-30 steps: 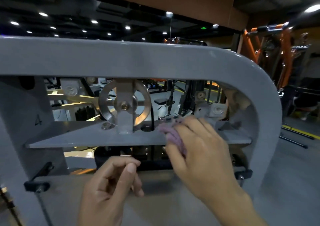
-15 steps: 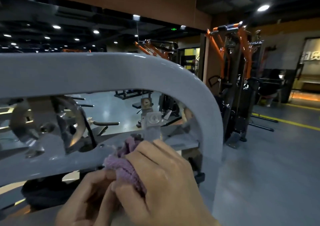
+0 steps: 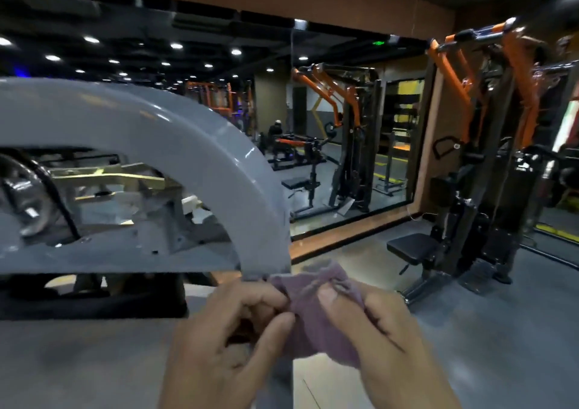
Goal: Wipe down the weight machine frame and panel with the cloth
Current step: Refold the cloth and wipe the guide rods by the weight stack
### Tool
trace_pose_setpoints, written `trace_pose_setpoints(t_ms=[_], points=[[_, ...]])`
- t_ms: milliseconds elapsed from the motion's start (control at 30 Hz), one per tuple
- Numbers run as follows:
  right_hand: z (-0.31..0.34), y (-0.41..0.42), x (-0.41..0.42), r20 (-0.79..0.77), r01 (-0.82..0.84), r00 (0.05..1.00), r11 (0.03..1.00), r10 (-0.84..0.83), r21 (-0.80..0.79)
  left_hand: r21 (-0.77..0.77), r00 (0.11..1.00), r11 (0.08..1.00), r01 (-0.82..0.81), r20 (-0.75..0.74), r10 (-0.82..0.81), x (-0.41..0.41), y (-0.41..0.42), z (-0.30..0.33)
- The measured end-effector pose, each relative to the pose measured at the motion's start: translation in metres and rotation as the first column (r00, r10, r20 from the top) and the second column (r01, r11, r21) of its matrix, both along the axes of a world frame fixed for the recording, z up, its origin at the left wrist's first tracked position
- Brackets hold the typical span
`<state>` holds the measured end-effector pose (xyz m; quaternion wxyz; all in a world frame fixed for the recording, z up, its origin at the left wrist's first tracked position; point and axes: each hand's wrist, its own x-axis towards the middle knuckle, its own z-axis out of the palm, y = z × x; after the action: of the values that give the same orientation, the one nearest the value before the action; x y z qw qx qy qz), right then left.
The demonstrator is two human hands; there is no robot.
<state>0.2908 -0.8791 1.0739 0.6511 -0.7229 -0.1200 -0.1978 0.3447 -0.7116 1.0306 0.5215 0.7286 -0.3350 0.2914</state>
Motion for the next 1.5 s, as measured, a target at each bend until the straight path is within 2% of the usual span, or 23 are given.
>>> trace_pose_setpoints(t_ms=[100,200,300,433,500,600,667,733,800,867,1067,1133,1200,1300,1367,1500], points=[[-0.011,-0.044,0.008,-0.16,-0.05,0.982,0.95,0.104,0.309,0.077,0.985,0.991,-0.112,0.138,0.101,-0.004,-0.036,-0.012],[-0.035,-0.083,0.023,-0.276,-0.027,0.942,0.863,0.19,0.504,0.057,0.977,0.975,-0.215,0.032,0.213,-0.016,-0.053,-0.02],[-0.056,-0.11,0.043,-0.348,0.045,0.911,0.786,0.221,0.616,0.073,0.928,0.926,-0.371,0.0,0.372,-0.031,-0.058,-0.028],[-0.072,-0.113,0.069,-0.322,0.048,0.911,0.711,0.257,0.702,0.027,0.864,0.876,-0.482,-0.151,0.48,-0.04,-0.052,-0.034],[-0.069,-0.099,0.073,-0.269,-0.019,0.929,0.759,0.254,0.651,0.016,0.851,0.867,-0.497,-0.183,0.492,-0.044,-0.048,-0.034],[-0.05,-0.072,0.074,-0.192,-0.054,0.97,0.906,0.146,0.421,0.002,0.827,0.851,-0.524,-0.235,0.51,-0.041,-0.044,-0.033],[-0.031,-0.051,0.076,0.009,-0.116,0.993,0.956,0.118,0.268,-0.003,0.818,0.843,-0.537,-0.245,0.52,-0.038,-0.043,-0.032],[-0.016,-0.024,0.078,0.228,-0.204,0.955,0.978,0.189,0.043,-0.012,0.825,0.848,-0.53,-0.239,0.512,-0.037,-0.042,-0.03],[-0.014,0.005,0.081,0.403,-0.142,0.892,0.973,0.205,-0.182,0.014,0.834,0.86,-0.51,-0.238,0.498,-0.036,-0.039,-0.03],[-0.027,0.022,0.087,0.537,0.016,0.836,0.973,0.113,-0.23,0.038,0.833,0.863,-0.503,-0.242,0.497,-0.038,-0.035,-0.031],[-0.112,0.027,0.071,0.522,0.122,0.852,0.959,0.03,-0.255,-0.046,0.75,0.781,-0.623,-0.321,0.579,-0.042,-0.031,-0.035],[-0.089,0.028,0.079,0.513,0.09,0.857,0.963,0.055,-0.254,-0.039,0.743,0.774,-0.632,-0.311,0.592,-0.041,-0.039,-0.031],[-0.032,0.031,0.093,0.534,0.061,0.842,0.969,0.078,-0.238,-0.03,0.73,0.764,-0.645,-0.321,0.603,-0.04,-0.05,-0.028],[0.018,0.037,0.106,0.624,0.112,0.776,0.953,0.092,-0.28,-0.032,0.679,0.717,-0.696,-0.352,0.644,-0.044,-0.065,-0.023],[-0.011,0.03,0.106,0.631,0.072,0.764,0.953,0.138,-0.296,-0.053,0.674,0.705,-0.707,-0.353,0.649,-0.045,-0.074,-0.02],[-0.133,0.002,0.086,0.532,0.005,0.82,0.926,0.211,-0.376,-0.051,0.635,0.667,-0.743,-0.367,0.68,-0.044,-0.095,-0.028]])
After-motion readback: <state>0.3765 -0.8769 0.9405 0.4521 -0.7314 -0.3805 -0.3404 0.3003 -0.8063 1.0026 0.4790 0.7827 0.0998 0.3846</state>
